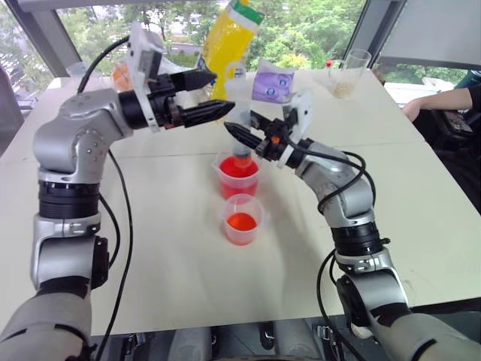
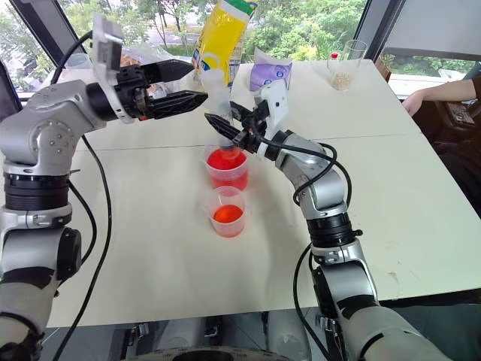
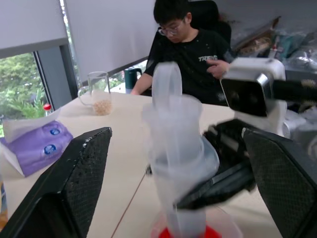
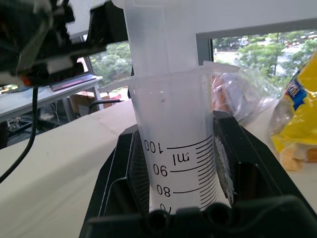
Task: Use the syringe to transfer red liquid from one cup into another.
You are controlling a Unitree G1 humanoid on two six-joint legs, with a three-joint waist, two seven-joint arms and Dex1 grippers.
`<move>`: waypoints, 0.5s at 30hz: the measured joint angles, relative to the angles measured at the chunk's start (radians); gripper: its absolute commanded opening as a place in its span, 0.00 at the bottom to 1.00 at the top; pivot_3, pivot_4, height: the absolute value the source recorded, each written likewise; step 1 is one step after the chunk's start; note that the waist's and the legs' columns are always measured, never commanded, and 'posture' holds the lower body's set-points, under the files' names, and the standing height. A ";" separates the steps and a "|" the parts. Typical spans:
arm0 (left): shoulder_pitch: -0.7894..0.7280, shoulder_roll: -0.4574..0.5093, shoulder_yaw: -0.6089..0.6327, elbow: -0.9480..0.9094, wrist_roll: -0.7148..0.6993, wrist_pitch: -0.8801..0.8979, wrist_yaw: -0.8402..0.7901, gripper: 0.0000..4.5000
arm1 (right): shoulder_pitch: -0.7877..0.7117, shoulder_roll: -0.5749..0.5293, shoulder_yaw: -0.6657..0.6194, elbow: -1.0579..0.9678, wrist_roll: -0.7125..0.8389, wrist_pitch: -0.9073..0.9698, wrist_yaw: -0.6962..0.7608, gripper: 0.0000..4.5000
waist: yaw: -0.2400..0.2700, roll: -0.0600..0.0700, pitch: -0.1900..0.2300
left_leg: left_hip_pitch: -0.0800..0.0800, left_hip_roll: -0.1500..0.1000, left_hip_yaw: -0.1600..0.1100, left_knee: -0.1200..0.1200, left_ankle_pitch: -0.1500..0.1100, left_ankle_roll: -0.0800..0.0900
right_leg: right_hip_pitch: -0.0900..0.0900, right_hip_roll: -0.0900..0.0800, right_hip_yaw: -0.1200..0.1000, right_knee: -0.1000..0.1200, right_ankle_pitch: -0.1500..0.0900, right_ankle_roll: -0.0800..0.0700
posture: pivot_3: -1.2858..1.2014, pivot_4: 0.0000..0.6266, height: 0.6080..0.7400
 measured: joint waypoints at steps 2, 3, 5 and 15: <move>0.003 0.012 0.024 -0.009 -0.028 0.015 -0.008 1.00 | -0.003 -0.014 -0.019 -0.036 0.030 0.036 -0.003 0.31 | 0.001 0.000 0.000 | 0.000 0.000 0.000 0.000 0.000 0.000 | 0.000 0.000 0.000 0.000 0.000 0.000 | 0.52 0.24 1.00; 0.004 0.022 0.040 -0.010 -0.039 0.023 -0.009 1.00 | -0.008 -0.020 -0.026 -0.057 0.049 0.055 -0.004 0.31 | 0.001 0.000 0.000 | 0.000 0.000 0.000 0.000 0.000 0.000 | 0.000 0.000 0.000 0.000 0.000 0.000 | 0.52 0.24 1.00; 0.003 0.036 0.062 -0.010 -0.056 0.030 -0.009 1.00 | -0.015 -0.030 -0.051 -0.117 0.103 0.109 -0.004 0.31 | 0.001 0.000 0.000 | 0.000 0.000 0.000 0.000 0.000 0.000 | 0.000 0.000 0.000 0.000 0.000 0.000 | 0.52 0.24 1.00; -0.020 0.054 0.085 0.005 -0.110 0.072 -0.028 1.00 | 0.045 -0.141 -0.118 -0.395 0.447 0.393 0.021 0.31 | 0.003 0.000 0.000 | 0.001 0.000 -0.001 0.000 0.000 0.000 | 0.001 0.000 0.000 0.000 0.000 0.000 | 0.52 0.24 1.00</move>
